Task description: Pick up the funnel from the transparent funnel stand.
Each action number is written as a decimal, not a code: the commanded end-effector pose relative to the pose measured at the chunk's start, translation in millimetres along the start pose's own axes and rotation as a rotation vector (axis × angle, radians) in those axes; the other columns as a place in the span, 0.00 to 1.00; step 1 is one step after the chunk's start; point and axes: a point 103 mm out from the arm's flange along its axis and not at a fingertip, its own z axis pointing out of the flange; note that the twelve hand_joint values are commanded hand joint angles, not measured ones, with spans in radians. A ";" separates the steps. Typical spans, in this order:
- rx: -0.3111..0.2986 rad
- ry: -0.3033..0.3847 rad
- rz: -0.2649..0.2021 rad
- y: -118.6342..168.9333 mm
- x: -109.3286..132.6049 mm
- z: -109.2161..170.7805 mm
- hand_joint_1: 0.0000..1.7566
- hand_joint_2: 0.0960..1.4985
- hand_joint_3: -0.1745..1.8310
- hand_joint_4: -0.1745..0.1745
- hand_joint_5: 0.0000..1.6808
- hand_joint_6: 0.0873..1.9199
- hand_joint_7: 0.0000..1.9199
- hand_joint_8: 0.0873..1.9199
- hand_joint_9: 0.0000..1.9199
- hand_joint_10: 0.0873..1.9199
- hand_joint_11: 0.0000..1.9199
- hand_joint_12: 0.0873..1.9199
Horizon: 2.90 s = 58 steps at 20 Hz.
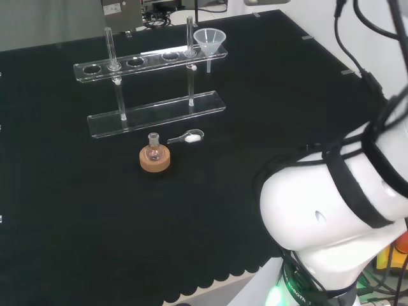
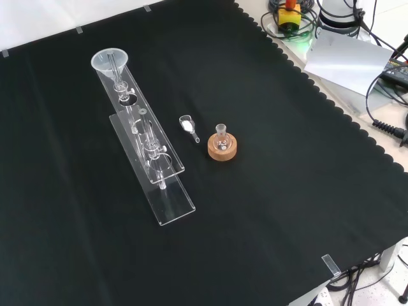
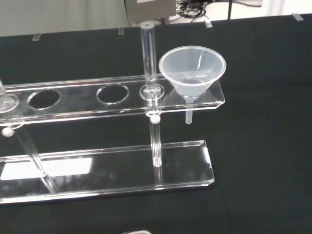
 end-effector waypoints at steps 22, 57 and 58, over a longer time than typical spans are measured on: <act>0.242 0.018 -0.109 143.6 -69.2 84.9 0.22 0.62 0.18 0.41 0.10 0.00 0.00 0.24 0.09 0.34 0.00 0.74; 0.405 -0.106 -0.198 182.2 -41.7 120.3 0.36 0.51 0.16 0.36 0.04 0.00 0.00 0.11 0.07 0.38 0.07 0.74; 0.412 -0.110 -0.200 184.0 -42.6 121.3 0.36 0.51 0.16 0.36 0.03 0.00 0.00 0.09 0.06 0.39 0.07 0.74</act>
